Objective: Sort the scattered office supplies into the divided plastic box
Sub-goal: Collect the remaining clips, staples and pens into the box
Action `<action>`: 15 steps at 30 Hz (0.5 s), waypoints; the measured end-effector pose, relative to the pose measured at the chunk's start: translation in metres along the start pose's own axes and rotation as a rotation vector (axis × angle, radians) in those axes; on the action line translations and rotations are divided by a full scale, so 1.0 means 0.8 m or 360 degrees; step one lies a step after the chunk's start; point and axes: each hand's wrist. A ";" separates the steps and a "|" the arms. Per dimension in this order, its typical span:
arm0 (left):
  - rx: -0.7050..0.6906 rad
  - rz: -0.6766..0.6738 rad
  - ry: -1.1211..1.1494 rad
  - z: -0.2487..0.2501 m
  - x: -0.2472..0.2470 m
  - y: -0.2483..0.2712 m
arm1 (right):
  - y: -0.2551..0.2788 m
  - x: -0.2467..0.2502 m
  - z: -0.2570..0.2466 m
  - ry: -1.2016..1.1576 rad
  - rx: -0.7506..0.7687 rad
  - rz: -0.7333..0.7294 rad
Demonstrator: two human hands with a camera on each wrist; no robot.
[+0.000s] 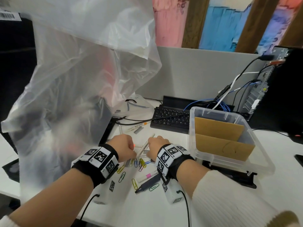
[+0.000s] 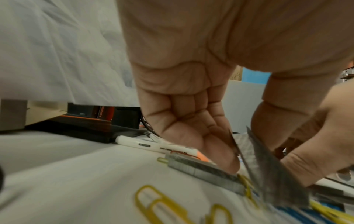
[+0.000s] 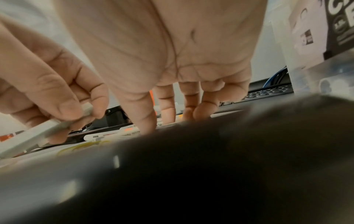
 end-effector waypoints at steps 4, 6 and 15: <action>0.0006 0.0031 0.0065 -0.002 -0.002 -0.002 | 0.001 0.004 -0.002 0.0024 0.0000 0.0017; 0.0008 0.0047 0.0100 -0.002 -0.002 -0.002 | 0.002 0.005 -0.004 0.0013 -0.0016 0.0033; 0.0007 0.0086 0.0200 0.002 0.001 -0.001 | 0.007 0.018 -0.010 -0.0192 0.0077 0.0102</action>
Point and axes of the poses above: each hand's wrist, its own y-axis away from the middle knuckle, its own x-axis out of the back of the hand, z = x × y, and after that the axes turned 9 degrees about -x, right-handed
